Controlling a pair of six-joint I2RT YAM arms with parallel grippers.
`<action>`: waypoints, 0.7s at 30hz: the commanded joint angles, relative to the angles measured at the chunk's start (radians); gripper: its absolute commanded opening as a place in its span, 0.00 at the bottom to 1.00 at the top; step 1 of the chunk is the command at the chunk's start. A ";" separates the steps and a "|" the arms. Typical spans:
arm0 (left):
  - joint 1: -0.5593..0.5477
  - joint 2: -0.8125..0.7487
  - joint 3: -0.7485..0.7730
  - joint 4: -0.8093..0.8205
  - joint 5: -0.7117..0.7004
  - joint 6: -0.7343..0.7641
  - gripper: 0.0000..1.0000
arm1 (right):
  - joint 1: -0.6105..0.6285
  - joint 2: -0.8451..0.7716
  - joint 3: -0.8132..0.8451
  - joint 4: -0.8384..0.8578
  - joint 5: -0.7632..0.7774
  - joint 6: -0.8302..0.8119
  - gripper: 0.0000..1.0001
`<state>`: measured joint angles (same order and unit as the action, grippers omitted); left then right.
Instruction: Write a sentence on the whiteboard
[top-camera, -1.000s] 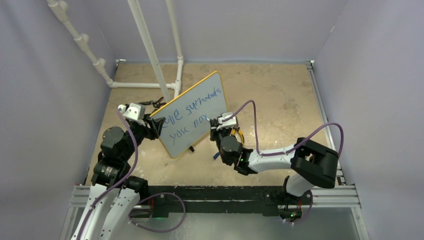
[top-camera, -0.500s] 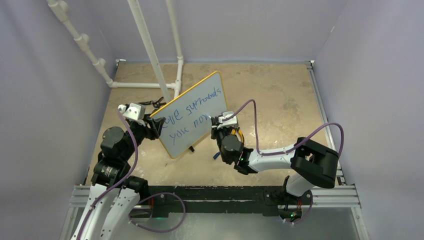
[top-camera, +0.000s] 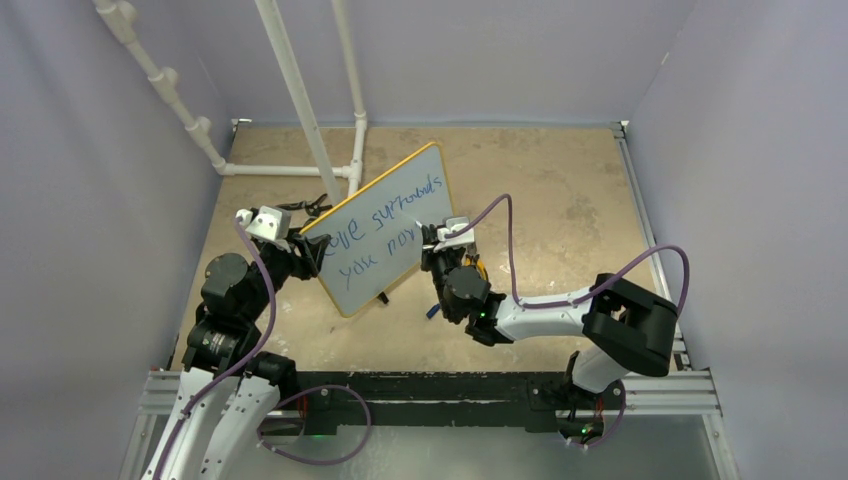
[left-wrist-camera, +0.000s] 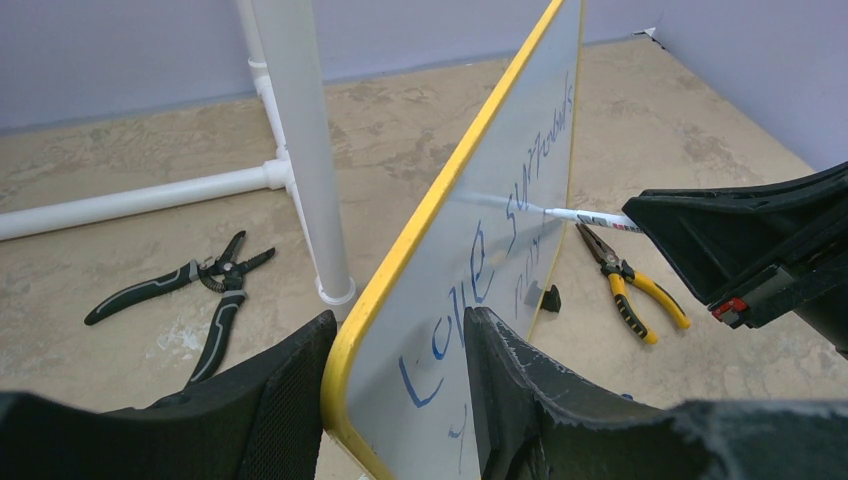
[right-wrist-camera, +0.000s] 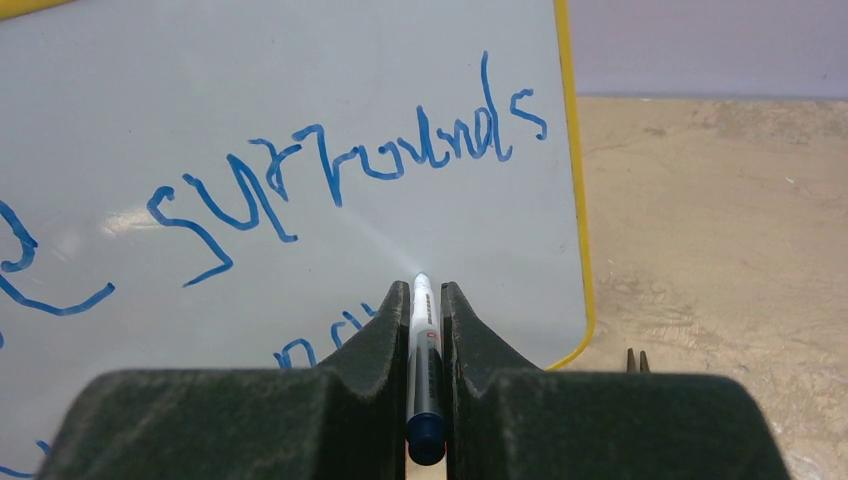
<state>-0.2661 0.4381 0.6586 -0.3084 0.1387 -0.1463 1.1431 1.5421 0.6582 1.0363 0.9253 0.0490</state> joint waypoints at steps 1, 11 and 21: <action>-0.001 -0.006 0.001 0.029 0.013 -0.008 0.49 | -0.006 -0.002 0.017 0.010 0.002 0.030 0.00; -0.001 -0.003 0.001 0.029 0.012 -0.007 0.49 | -0.006 -0.006 -0.019 -0.079 0.014 0.156 0.00; -0.001 -0.001 0.000 0.029 0.013 -0.007 0.49 | -0.006 -0.003 -0.032 -0.087 -0.018 0.181 0.00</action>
<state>-0.2661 0.4381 0.6586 -0.3084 0.1383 -0.1463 1.1431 1.5425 0.6315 0.9340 0.9268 0.1967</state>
